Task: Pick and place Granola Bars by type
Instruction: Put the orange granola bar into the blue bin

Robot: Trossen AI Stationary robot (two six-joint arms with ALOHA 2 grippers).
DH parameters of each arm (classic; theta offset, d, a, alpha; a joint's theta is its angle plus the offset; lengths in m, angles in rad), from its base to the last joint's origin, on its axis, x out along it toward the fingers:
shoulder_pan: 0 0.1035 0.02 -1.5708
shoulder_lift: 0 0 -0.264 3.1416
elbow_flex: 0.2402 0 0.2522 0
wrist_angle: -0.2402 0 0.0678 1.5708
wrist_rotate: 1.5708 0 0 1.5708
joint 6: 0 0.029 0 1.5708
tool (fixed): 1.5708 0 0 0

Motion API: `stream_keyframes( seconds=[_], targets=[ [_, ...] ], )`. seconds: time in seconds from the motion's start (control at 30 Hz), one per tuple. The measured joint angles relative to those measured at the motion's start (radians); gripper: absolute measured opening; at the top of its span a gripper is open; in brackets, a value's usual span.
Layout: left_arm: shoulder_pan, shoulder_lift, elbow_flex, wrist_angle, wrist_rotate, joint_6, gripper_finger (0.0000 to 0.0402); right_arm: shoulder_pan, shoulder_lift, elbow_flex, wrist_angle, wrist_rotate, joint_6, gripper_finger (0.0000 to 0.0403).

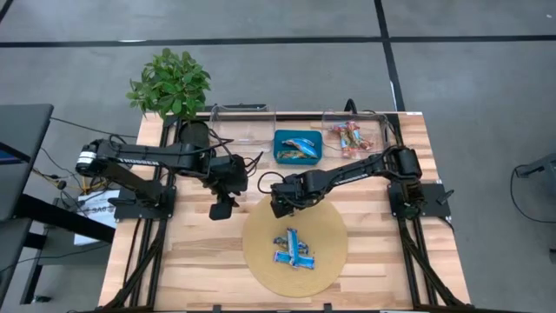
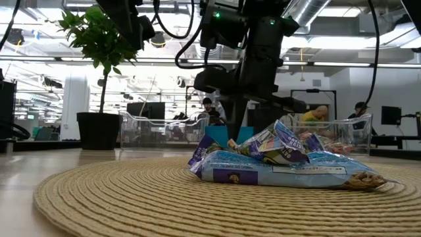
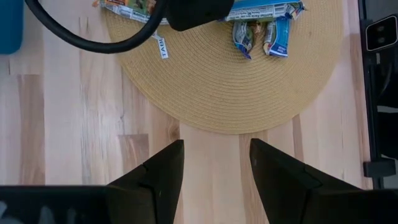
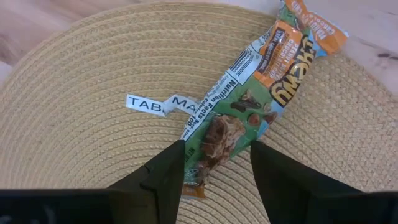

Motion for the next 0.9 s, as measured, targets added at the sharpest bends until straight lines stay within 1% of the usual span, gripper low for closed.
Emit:
stream_keyframes(
  seconds=[0.43, 0.6, 0.73, 0.9],
  targets=[
    [0.000, 0.000, 0.000, 0.006, -0.001, 0.000, 0.0176, -0.032, 0.001, 0.000, 0.026, -0.013, 0.023, 0.0172],
    [0.000, 0.000, 0.000, 0.015, -0.001, -0.002, 0.0176, -0.033, 0.001, 0.000, 0.028, 0.000, 0.112, 0.0145],
    [0.000, 0.000, 0.000, 0.014, -0.001, -0.007, 0.0176, -0.033, 0.001, 0.000, 0.031, 0.007, 0.146, 0.0122],
    [0.000, 0.000, 0.000, 0.014, -0.001, -0.009, 0.0176, -0.033, 0.001, 0.000, 0.041, 0.026, 0.191, 0.0113]
  ],
)
